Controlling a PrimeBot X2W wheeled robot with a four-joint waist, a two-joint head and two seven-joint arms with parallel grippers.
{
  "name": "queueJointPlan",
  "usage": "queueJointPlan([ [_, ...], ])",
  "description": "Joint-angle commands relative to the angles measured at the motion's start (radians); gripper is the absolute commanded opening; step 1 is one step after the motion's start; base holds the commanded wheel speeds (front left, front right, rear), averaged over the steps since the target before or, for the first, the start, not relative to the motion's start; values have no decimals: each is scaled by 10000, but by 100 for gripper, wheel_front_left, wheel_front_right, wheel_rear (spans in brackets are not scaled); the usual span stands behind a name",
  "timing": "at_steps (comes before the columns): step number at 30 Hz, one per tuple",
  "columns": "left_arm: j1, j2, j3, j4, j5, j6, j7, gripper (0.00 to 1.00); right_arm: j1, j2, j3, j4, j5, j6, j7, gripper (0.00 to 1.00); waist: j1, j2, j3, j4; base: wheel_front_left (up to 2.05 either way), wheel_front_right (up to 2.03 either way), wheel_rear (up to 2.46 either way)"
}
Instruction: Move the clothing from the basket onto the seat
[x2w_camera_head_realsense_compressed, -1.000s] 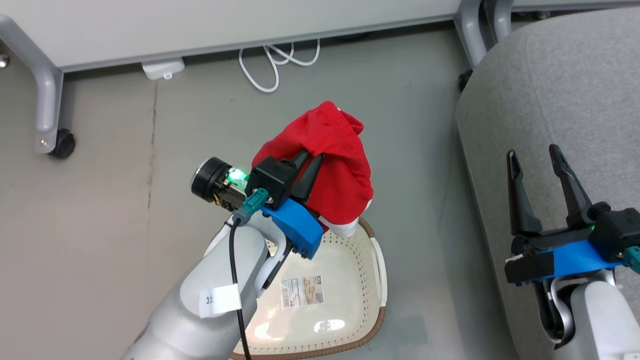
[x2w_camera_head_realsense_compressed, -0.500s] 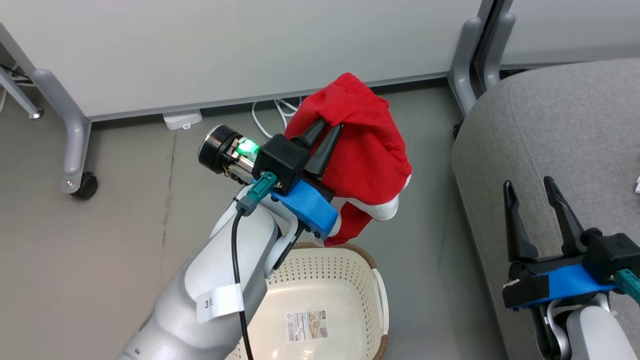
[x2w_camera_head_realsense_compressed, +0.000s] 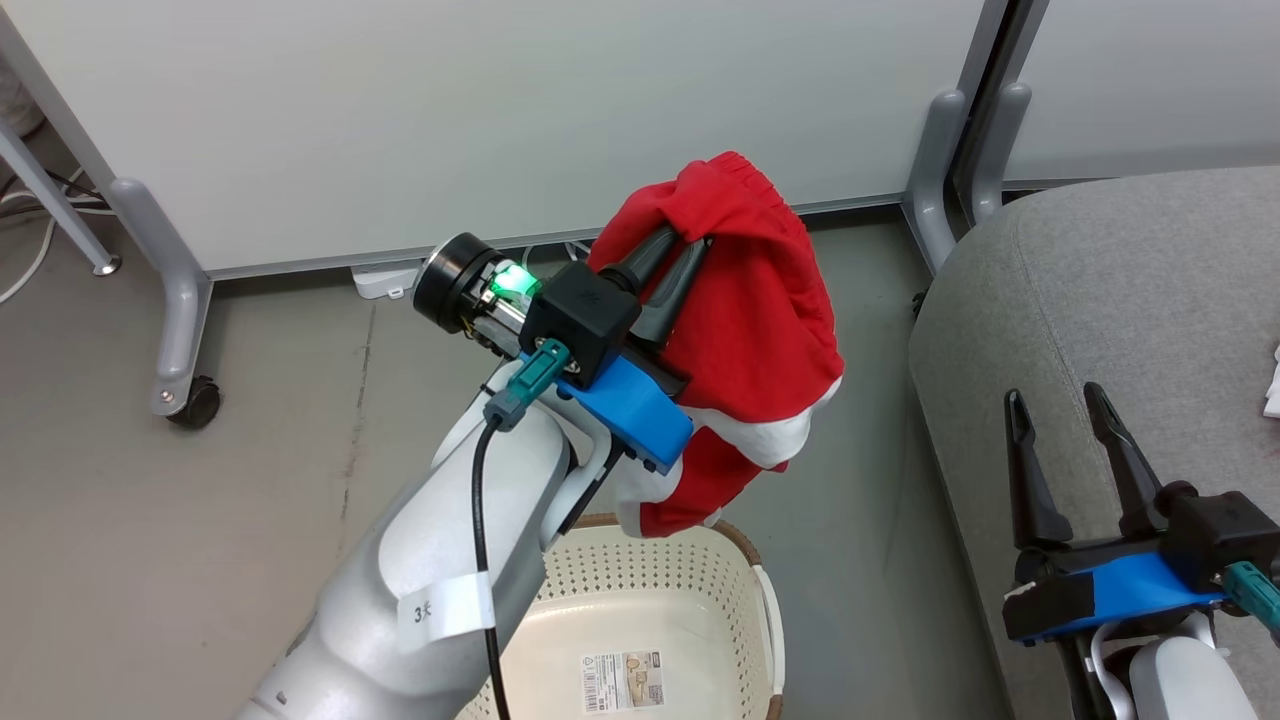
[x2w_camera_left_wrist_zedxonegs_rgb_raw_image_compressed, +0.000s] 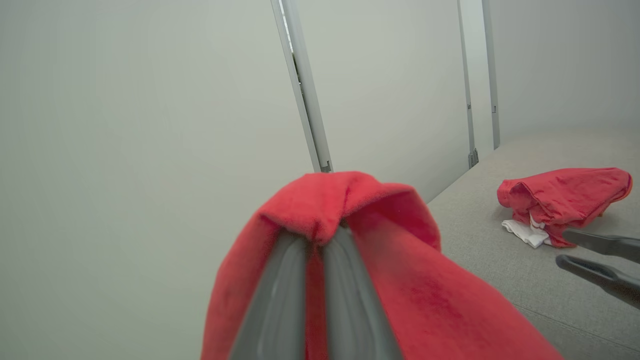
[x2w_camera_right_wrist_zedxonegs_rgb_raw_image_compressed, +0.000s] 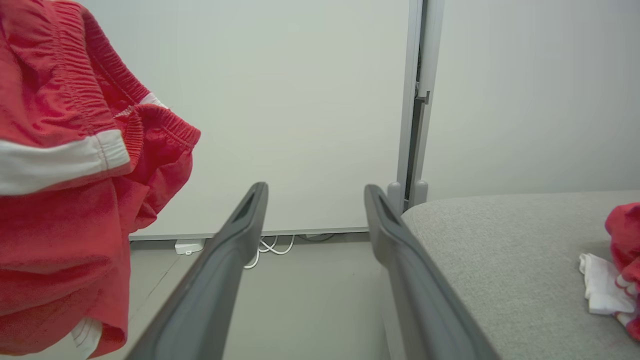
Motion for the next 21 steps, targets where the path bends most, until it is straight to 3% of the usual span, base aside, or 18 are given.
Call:
queueJointPlan([
  [1,67,-10,17,-7,67,-3,-46,0,145,19,4,-21,-1,1,-35,100,1,-1,-2,0,0,0,0],
  [8,35,-18,60,54,86,-29,-46,0,-210,-143,399,-151,-33,1,-35,100,1,-1,71,-5,0,0,0],
  [21,-93,-23,103,123,149,-63,-46,0,-1230,-320,2035,-825,44,1,-35,100,1,-1,271,-19,0,0,0],
])
